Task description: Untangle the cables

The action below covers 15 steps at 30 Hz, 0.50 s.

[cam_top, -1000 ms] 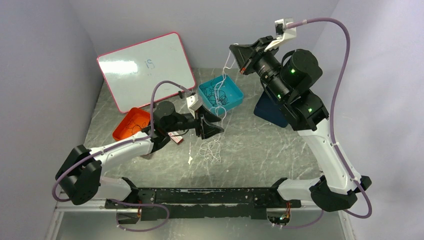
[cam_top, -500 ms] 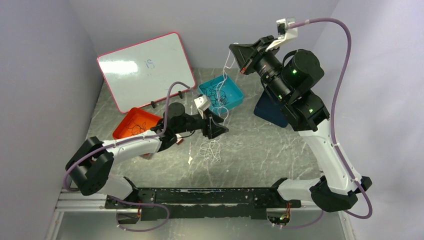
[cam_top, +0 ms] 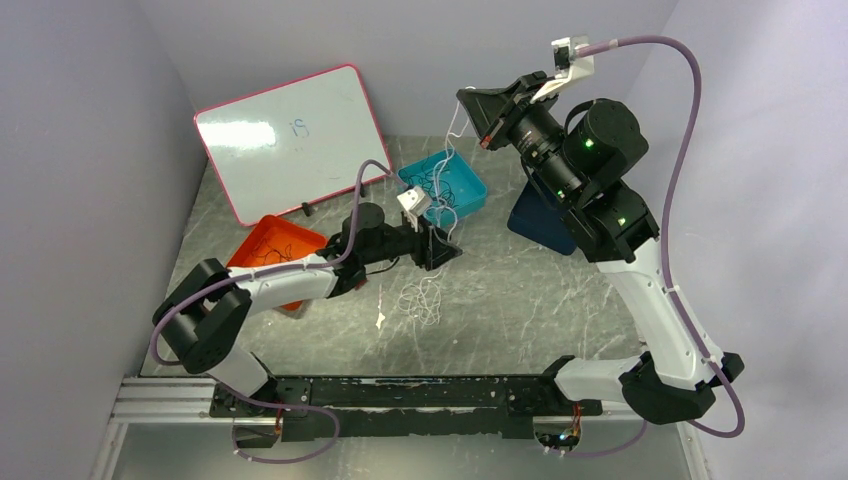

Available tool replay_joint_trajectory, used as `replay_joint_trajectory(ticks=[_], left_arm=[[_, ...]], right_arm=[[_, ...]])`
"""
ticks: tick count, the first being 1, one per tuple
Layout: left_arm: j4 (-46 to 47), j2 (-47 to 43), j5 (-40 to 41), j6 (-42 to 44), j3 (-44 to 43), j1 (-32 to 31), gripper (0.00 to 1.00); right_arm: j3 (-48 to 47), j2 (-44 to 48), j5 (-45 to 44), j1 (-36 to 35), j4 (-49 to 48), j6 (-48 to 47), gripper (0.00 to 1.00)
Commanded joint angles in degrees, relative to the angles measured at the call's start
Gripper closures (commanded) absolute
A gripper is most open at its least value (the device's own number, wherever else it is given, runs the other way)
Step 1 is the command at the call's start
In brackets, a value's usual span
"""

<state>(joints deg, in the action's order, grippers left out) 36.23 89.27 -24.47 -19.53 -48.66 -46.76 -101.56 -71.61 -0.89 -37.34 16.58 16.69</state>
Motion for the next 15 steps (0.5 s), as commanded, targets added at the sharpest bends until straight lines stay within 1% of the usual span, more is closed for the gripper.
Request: replay_joint_trajectory(ticks=[1, 2, 3, 6, 10, 12, 13, 15], left_arm=[[0.7, -0.1, 4.4, -0.5, -0.4, -0.5, 0.42], [0.5, 0.0, 4.8, -0.6, -0.4, -0.5, 0.43], [0.3, 0.3, 4.9, -0.6, -0.6, -0.5, 0.46], [0.0, 1.6, 3.9, -0.9, -1.6, -0.5, 0.57], [-0.5, 2.4, 4.1, -0.9, -2.1, -0.5, 0.79], [-0.8, 2.0, 4.9, -0.9, -1.6, -0.5, 0.88], [-0.9, 1.7, 5.2, -0.9, -1.2, -0.5, 0.91], [-1.8, 1.2, 5.6, -0.9, -0.4, -0.5, 0.93]], right_arm=[[-0.2, 1.6, -0.3, 0.1, -1.1, 0.1, 1.0], [0.0, 1.7, -0.3, 0.1, -1.3, 0.2, 1.0], [0.1, 1.9, -0.1, 0.1, -1.5, 0.3, 1.0], [0.4, 2.0, 0.1, 0.1, -1.7, 0.5, 1.0], [0.6, 2.2, 0.2, 0.1, -2.0, 0.5, 1.0], [0.7, 2.3, -0.3, 0.0, -2.1, 0.3, 1.0], [0.8, 2.3, -0.5, 0.1, -2.1, 0.1, 1.0], [0.9, 2.5, -1.0, 0.1, -2.3, -0.2, 1.0]])
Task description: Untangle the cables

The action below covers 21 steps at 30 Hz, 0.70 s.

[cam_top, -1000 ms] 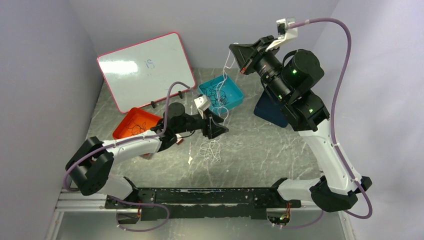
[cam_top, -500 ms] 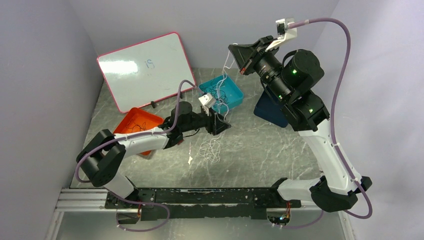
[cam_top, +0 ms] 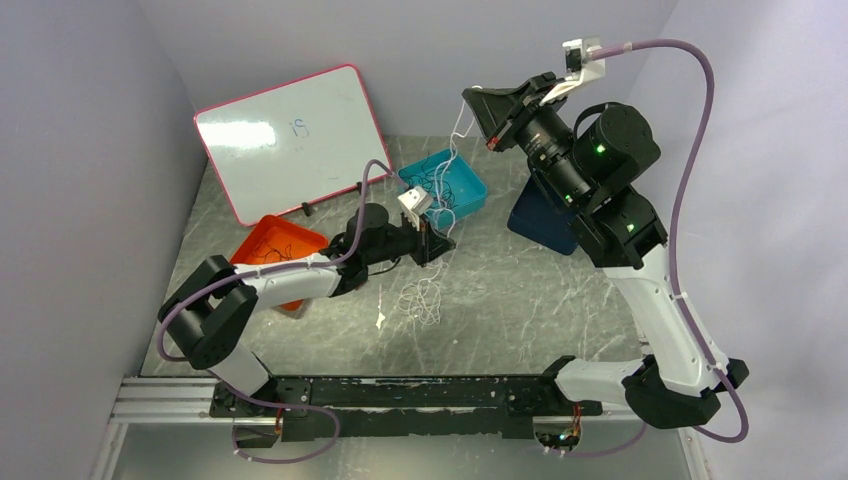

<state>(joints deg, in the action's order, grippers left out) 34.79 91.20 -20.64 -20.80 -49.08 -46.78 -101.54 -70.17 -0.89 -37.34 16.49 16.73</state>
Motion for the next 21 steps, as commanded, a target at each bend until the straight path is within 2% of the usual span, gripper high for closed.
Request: replay_joint_trajectory(ticks=[1, 11, 21], left_arm=[[-1.0, -1.0, 1.9, 0.6, 0.4, -0.5, 0.93], [-3.8, -4.4, 5.3, 0.3, 10.8, -0.5, 0.93], [-9.1, -2.6, 12.7, -6.2, 15.1, -0.5, 0.93]], right_arm=[[1.0, 1.1, -1.3, 0.1, -2.3, -0.4, 1.0], [-0.2, 1.2, -4.9, 0.1, -3.0, -3.2, 1.0], [-7.4, -0.6, -12.3, 0.0, -3.2, -10.5, 1.0]])
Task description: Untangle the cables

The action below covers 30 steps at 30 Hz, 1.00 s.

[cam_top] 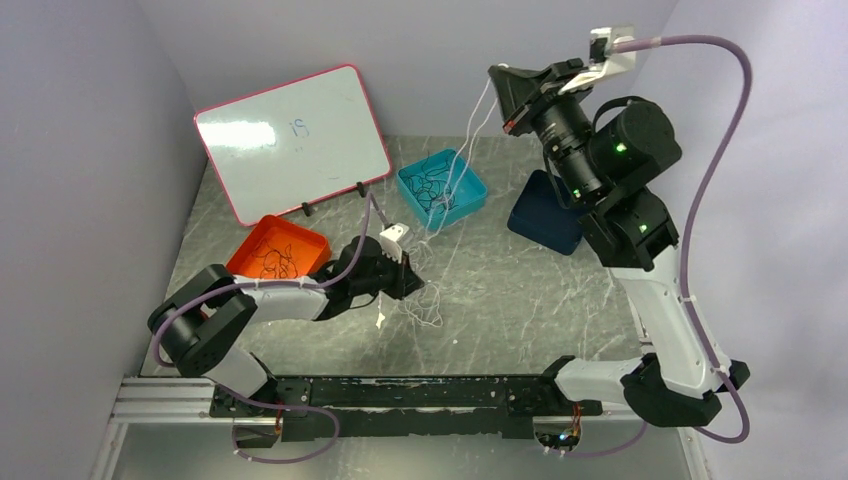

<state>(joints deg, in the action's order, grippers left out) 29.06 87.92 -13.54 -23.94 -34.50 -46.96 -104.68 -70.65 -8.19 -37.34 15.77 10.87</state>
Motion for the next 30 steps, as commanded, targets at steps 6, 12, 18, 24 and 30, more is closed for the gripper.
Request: replay_joint_trajectory(ticks=[6, 12, 18, 24, 30], left_arm=[[-5.2, 3.7, 8.5, -6.8, 0.8, -0.3, 0.93], [-4.9, 4.6, 9.0, -8.4, 0.9, -0.3, 0.93], [-8.2, 5.6, 12.3, -9.8, 0.3, -0.1, 0.93], [-7.1, 7.8, 12.1, -12.4, 1.2, 0.5, 0.93], [-7.5, 8.3, 12.7, -13.0, 0.8, 0.6, 0.93]], right_arm=[[-10.2, -1.5, -9.6, 0.1, -3.7, -10.4, 1.0], [-12.3, -1.7, -12.1, 0.0, -4.0, -13.4, 1.0], [-15.8, -2.6, -17.4, 0.0, -5.9, -19.6, 1.0], [-24.2, -6.3, -22.7, 0.1, -11.3, -28.8, 1.0], [-27.7, -8.5, -24.1, 0.0, -15.0, -34.0, 1.0]])
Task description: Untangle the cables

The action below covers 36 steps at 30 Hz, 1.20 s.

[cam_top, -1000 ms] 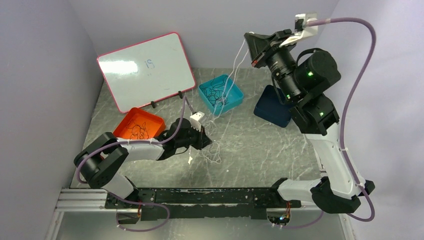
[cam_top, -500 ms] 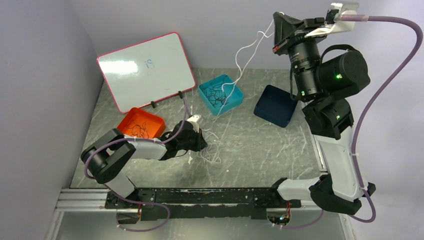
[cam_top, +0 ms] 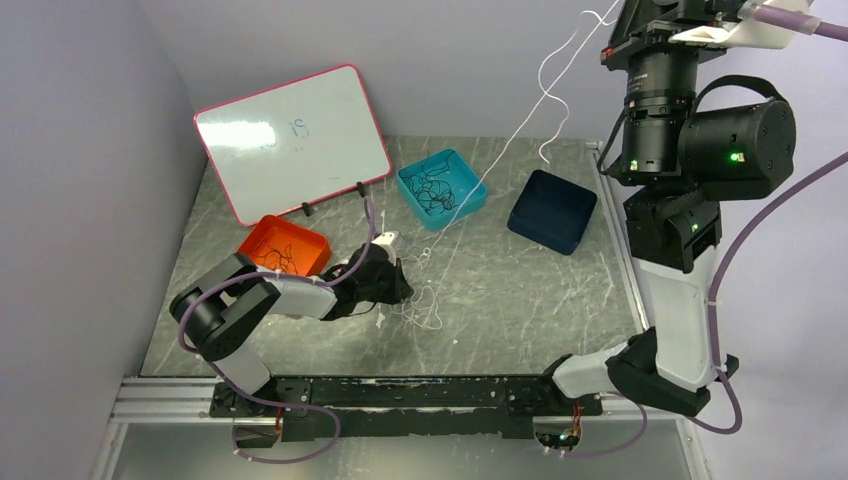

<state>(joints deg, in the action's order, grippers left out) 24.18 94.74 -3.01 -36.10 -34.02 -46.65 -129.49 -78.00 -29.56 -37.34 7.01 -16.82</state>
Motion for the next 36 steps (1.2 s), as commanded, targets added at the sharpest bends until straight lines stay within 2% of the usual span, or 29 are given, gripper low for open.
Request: replay_joint_trajectory(ticks=[1, 5, 13, 20, 28, 36], left_arm=[[-3.0, 1.5, 2.5, -0.8, 0.3, 0.3, 0.93], [-3.1, 2.1, 2.5, -1.2, 0.8, 0.7, 0.93], [-1.3, 4.3, 1.6, -3.2, 2.1, 0.9, 0.93], [-1.9, 5.8, 2.0, -3.6, 1.7, 1.0, 0.93], [-2.4, 6.4, 2.9, -4.4, 1.7, 1.1, 0.93], [-2.6, 8.2, 2.9, -8.5, 2.4, 2.7, 0.93]], right_arm=[[-3.5, -1.5, -3.0, 0.1, -6.9, -7.5, 1.0], [-7.2, -3.1, -4.2, 0.0, -11.3, -13.3, 1.0], [-8.2, -2.4, -3.5, 0.1, -22.4, -20.6, 1.0], [-11.7, -2.8, -0.3, -0.1, -24.9, -23.3, 1.0], [-10.3, -2.1, -0.9, -0.7, -26.9, -27.2, 1.0], [-12.5, -1.9, 1.6, -1.8, -32.0, -31.9, 1.0]])
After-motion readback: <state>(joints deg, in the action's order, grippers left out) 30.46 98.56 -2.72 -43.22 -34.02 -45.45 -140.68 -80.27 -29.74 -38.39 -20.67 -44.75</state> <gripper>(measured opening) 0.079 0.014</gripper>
